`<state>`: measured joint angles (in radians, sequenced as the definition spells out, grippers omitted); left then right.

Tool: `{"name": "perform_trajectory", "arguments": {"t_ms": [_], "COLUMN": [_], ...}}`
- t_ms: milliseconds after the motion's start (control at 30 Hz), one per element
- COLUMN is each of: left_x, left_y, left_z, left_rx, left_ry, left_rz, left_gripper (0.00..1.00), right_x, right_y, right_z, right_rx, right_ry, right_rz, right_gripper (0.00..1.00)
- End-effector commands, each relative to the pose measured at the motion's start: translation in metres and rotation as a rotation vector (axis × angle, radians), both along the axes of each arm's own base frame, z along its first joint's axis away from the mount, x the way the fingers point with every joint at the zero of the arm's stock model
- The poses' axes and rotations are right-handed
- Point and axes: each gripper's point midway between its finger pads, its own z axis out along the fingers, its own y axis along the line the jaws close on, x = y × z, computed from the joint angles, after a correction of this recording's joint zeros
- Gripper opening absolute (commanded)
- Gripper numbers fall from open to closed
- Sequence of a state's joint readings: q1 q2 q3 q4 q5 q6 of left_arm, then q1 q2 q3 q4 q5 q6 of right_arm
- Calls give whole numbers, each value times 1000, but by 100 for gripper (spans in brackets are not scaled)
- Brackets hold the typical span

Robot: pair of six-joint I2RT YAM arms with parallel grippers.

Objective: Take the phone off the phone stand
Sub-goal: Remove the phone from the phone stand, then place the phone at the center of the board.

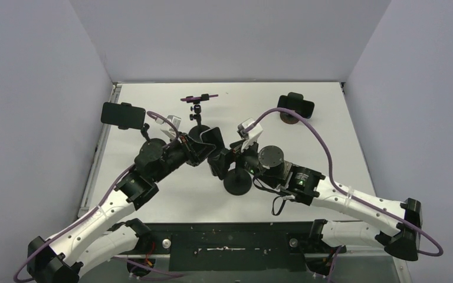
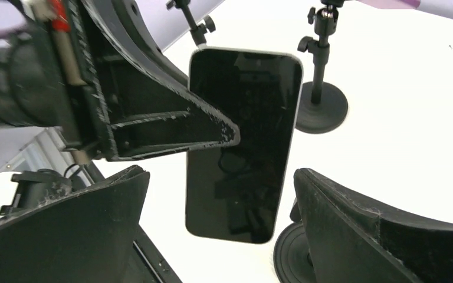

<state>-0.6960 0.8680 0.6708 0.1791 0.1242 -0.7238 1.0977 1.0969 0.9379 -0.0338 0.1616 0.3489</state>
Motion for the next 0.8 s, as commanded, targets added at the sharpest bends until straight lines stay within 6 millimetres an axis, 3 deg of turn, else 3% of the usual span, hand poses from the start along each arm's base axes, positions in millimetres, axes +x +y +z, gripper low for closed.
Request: {"name": "perform_trajectory", "arguments": {"t_ms": [0, 167, 300, 467, 767], "left_x": [-1, -10, -14, -20, -3], "left_y": [20, 35, 41, 29, 22], "left_z": [27, 1, -49, -101, -154], "left_rx": [51, 193, 360, 455, 547], "left_ry": [-86, -36, 106, 263, 411], "left_rz": [62, 68, 45, -42, -23], "left_gripper": [0, 0, 0, 0, 0], "right_x": [-13, -17, -12, -6, 1], "right_y": [-12, -40, -64, -73, -78], "right_z": [47, 54, 50, 36, 24], "right_rx": [50, 10, -16, -23, 10], "right_ry": [-63, -117, -148, -146, -110], "right_rz": [42, 13, -65, -125, -197], "right_gripper": [100, 100, 100, 100, 99]}}
